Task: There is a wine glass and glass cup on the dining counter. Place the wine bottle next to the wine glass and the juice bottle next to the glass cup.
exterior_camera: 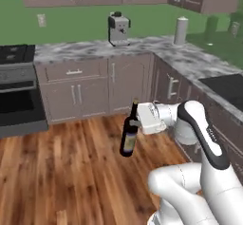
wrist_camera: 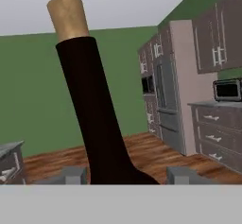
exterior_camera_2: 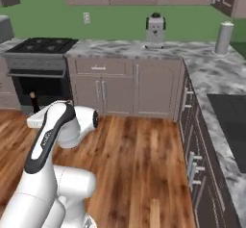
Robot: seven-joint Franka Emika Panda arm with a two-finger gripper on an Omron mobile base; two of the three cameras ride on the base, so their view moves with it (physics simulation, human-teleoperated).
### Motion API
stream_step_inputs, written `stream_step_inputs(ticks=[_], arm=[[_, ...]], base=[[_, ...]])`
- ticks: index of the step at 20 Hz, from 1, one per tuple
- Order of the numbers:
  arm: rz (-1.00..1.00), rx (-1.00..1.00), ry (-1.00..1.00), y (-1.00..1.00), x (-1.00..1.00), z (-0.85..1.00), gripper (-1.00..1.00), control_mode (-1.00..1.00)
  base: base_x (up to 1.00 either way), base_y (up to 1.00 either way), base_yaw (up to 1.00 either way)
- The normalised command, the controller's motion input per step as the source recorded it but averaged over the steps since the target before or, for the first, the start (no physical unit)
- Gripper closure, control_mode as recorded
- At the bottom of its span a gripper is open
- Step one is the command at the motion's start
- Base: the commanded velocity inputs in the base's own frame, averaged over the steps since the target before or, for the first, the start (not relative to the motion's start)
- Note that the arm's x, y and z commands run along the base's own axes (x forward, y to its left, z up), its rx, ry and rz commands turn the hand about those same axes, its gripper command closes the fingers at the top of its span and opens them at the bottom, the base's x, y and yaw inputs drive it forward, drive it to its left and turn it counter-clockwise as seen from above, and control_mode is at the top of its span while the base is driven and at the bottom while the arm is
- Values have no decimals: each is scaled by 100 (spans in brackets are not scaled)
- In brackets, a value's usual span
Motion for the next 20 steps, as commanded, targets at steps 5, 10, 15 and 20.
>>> stream_step_inputs(ticks=[5, 10, 15, 20], arm=[[0, 0, 0, 0, 0, 0, 100, 100], [0, 0, 0, 0, 0, 0, 100, 100], [0, 0, 0, 0, 0, 0, 100, 100], [0, 0, 0, 0, 0, 0, 100, 100]], base=[[-2, 0, 100], [0, 0, 97], [4, 0, 92], [11, 0, 87]])
